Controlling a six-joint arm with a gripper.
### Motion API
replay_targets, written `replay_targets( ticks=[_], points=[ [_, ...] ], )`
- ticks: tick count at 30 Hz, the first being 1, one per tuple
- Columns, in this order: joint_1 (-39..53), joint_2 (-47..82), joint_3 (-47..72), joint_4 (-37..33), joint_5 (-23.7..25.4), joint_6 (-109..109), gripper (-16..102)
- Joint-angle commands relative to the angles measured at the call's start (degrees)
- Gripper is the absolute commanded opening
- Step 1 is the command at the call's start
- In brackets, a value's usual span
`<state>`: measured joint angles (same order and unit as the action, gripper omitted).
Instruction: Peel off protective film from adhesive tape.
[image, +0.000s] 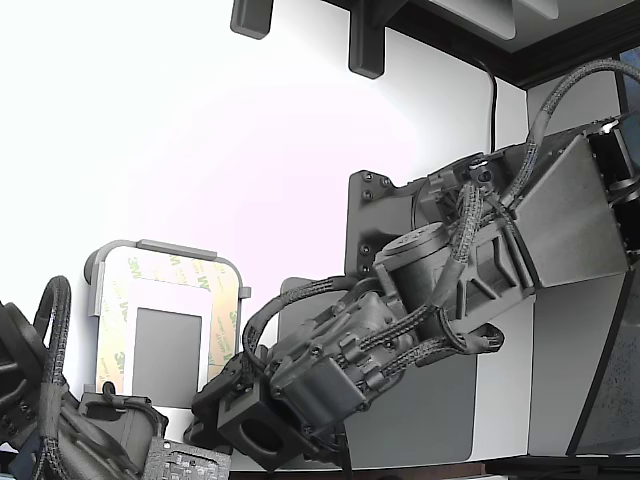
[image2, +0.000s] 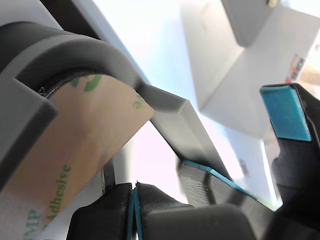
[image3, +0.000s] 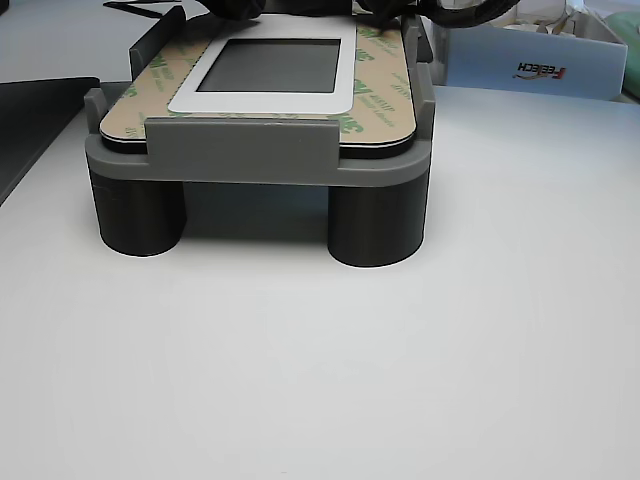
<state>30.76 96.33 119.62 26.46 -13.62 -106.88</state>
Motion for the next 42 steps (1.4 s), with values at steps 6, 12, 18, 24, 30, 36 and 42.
replay_targets(
  ticks=[6,12,18,24,30,36,42],
  points=[
    [-0.44,1.93,1.14,-3.78,-0.26,-2.37,-10],
    [-0.44,2.11,1.32,-3.96,-0.35,-2.02,-11],
    [0.00,2.37,1.32,-3.96,-0.53,-0.97,-12],
    [0.18,2.64,1.85,-4.22,-0.44,-0.62,-12],
    [0.18,2.55,1.93,-4.22,-0.26,-1.05,-12],
    [0.18,2.55,2.37,-4.57,-0.26,-1.23,-12],
    [0.18,2.72,2.02,-3.52,-0.18,-1.14,-12]
  ],
)
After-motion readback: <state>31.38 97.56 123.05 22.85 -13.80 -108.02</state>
